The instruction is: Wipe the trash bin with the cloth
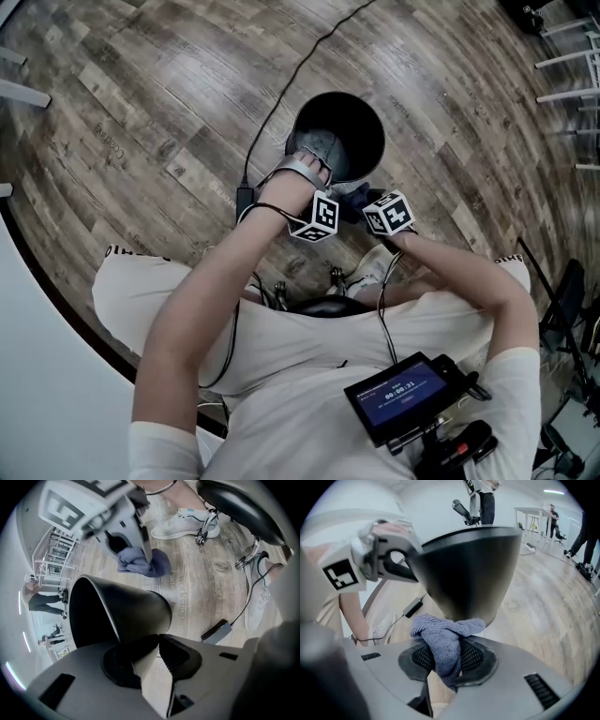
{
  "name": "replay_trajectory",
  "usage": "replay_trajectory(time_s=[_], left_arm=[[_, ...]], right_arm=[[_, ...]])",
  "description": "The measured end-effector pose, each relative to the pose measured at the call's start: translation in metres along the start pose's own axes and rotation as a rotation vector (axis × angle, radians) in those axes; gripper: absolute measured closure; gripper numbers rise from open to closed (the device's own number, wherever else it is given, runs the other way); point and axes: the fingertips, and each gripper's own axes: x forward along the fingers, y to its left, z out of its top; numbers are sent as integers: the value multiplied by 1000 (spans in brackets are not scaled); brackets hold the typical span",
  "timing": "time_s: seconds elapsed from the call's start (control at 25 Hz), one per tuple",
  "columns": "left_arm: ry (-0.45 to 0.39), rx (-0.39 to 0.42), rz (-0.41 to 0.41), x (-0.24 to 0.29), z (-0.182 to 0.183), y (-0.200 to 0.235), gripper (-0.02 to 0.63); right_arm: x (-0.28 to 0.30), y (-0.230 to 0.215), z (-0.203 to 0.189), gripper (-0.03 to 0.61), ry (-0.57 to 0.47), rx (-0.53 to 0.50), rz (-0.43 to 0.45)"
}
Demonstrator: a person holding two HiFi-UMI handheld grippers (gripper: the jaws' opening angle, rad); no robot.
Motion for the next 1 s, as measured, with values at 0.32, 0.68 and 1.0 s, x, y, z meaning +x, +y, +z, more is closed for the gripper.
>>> replay_trajectory(time_s=[0.32,0.68,1.0], left_arm=[[-13,-30,-25,-1,7,-1,499],[-48,-94,-80,-2,6,-1,497],[-52,-92,-77,-3,5,-1,497]], right_arm=[[-59,7,66,482,-80,14,-36],[25,-22,49,482,-73,-85,-92],[120,-34,10,482,-22,-37,-77]])
